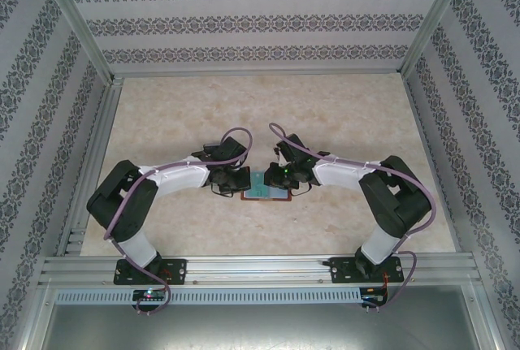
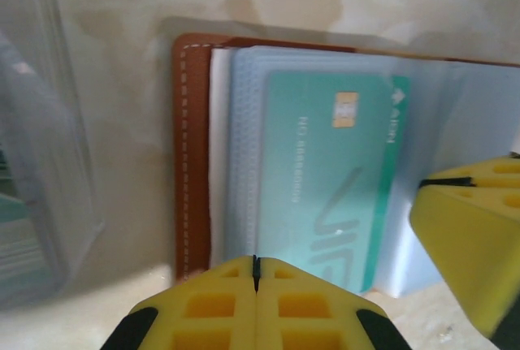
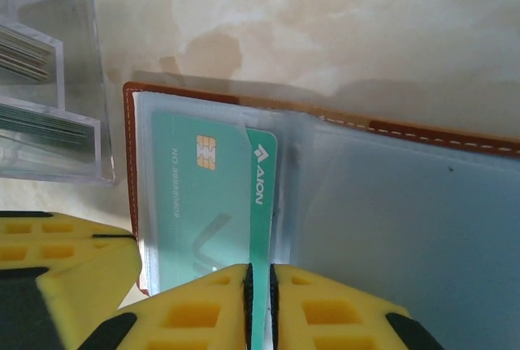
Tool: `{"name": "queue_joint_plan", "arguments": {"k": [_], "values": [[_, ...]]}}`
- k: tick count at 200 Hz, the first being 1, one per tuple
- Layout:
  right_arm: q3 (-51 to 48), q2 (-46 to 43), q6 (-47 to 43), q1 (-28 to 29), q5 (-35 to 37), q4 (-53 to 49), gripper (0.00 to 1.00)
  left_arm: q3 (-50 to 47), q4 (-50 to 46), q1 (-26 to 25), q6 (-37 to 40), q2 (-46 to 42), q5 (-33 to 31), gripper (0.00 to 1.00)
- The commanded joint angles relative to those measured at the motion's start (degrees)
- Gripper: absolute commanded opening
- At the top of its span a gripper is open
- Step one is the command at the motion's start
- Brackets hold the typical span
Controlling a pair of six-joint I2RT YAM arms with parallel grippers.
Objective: Take the credit cards out of the card holder
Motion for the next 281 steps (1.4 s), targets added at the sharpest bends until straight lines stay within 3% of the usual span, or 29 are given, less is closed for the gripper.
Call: {"name": "queue_joint_plan", "arguments": {"k": [1, 135, 177, 207, 281], "values": [[2.0, 1.0, 0.8, 0.8, -1.4, 0.1, 0.19, -0.8, -2.1, 0.7, 1.2, 1.4, -0.9, 0.00], [2.6, 4.1, 1.5, 0.9, -2.0, -2.1, 0.25, -1.7, -1.6, 0.7, 0.7, 2.0, 0.0, 0.00], [2.5, 4.6, 2.2, 0.8, -3.9, 0.1, 0.17, -1.8, -1.2, 0.6, 0.6, 2.0, 0.5, 0.00], [1.8, 4.1, 2.3, 0.4, -3.7, 0.2, 0.00, -2.0, -1.4, 0.7, 0.7, 1.9, 0.6, 0.00], [-2.9, -3.6, -0.1, -3.8, -2.5, -0.3, 0.00, -2.6, -2.5, 0.7, 0.6, 0.9, -0.9, 0.00]]}}
